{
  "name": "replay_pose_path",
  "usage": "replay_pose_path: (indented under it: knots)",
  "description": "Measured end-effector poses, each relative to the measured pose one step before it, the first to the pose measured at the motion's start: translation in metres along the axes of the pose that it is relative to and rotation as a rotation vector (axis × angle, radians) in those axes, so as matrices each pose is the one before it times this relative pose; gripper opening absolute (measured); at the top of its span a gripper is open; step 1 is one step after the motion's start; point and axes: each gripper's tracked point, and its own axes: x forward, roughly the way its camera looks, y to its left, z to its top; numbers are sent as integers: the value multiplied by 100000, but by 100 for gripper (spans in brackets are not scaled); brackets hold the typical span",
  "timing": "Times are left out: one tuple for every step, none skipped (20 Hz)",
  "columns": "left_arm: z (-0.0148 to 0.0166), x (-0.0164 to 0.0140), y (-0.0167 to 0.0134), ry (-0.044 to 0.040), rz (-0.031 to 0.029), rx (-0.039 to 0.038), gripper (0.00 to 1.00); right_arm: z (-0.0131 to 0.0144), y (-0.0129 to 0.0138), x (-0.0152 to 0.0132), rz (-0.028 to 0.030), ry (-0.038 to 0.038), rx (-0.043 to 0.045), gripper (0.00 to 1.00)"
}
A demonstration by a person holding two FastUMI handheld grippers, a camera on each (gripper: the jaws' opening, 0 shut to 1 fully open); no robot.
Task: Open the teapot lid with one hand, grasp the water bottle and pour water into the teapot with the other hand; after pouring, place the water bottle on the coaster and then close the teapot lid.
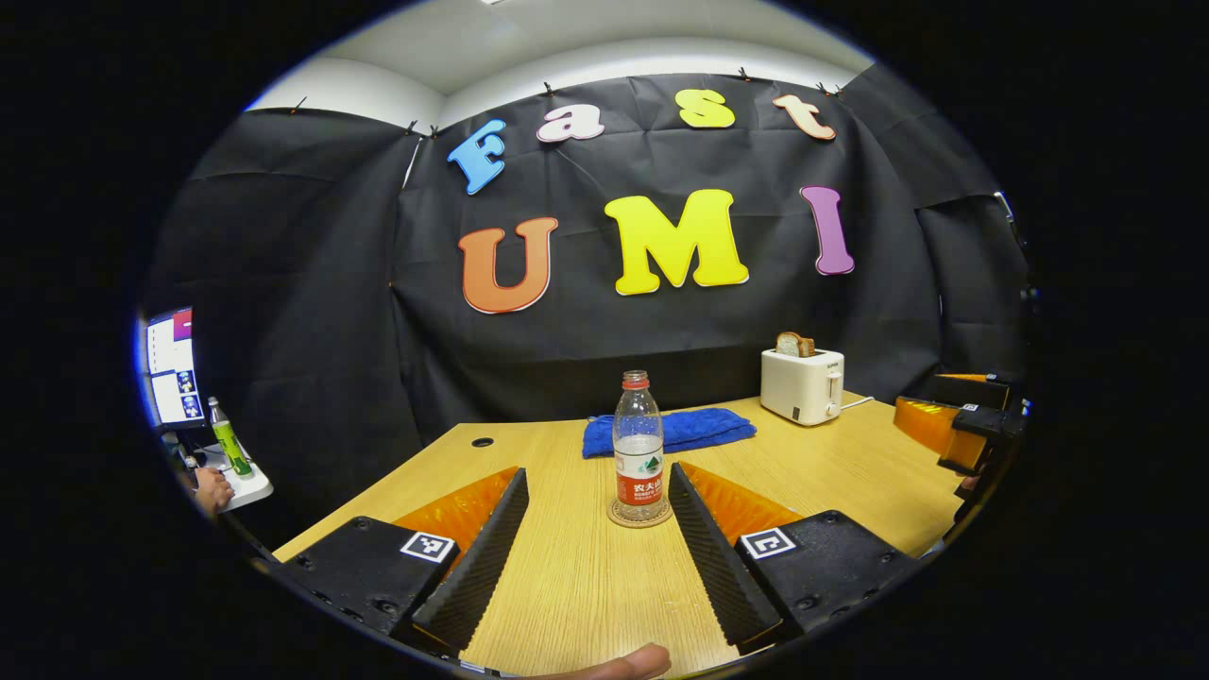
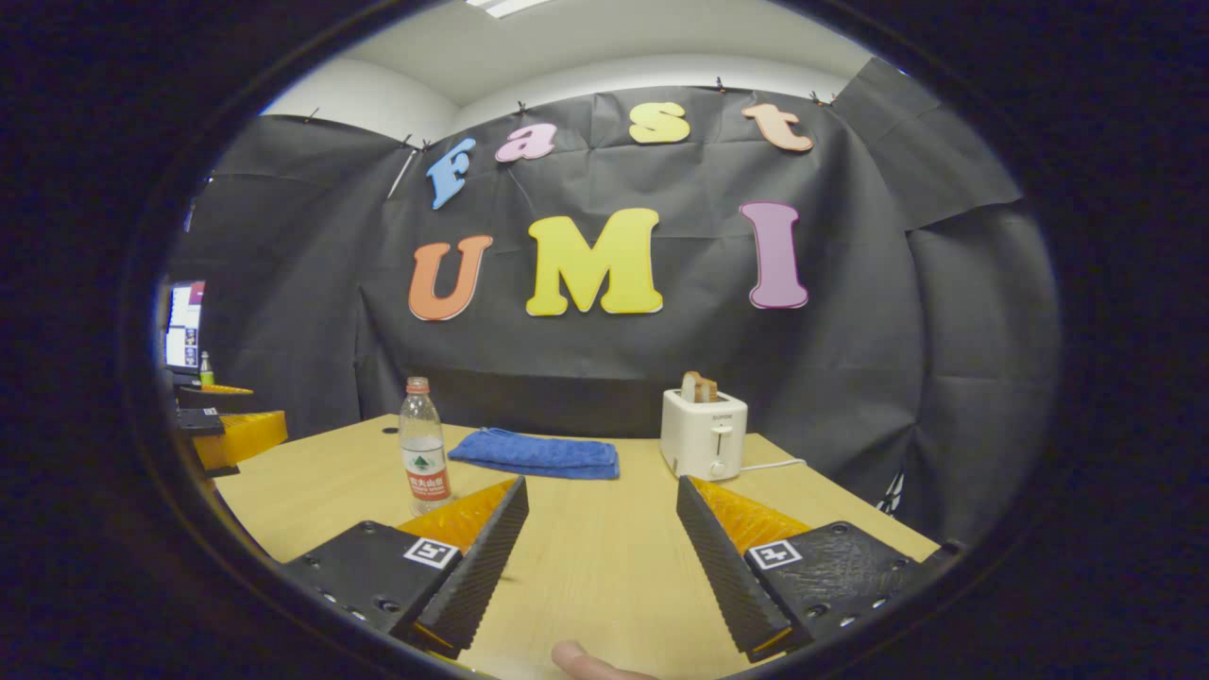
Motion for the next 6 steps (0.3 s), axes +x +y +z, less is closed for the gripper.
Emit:
replay_pose_path:
  knots:
    - [-153,80,-184,405,-183,-766,94,-92,-549,-86,-1092,1233,-1307,95]
    - [-239,159,-135,408,-139,-810,94,301,-396,-280,-927,-460,-878,95]
    - [-332,292,-17,1020,118,-473,94,459,-447,-180,-1364,-764,-640,95]
    - [-424,194,-60,1097,58,-176,94,95,-313,-234,-985,-416,-886,95]
    - [-309,245,70,961,269,183,94,171,-228,-209,-831,-74,-709,97]
    - [-446,315,159,1165,773,588,94,202,-36,-373,-504,-256,-937,97]
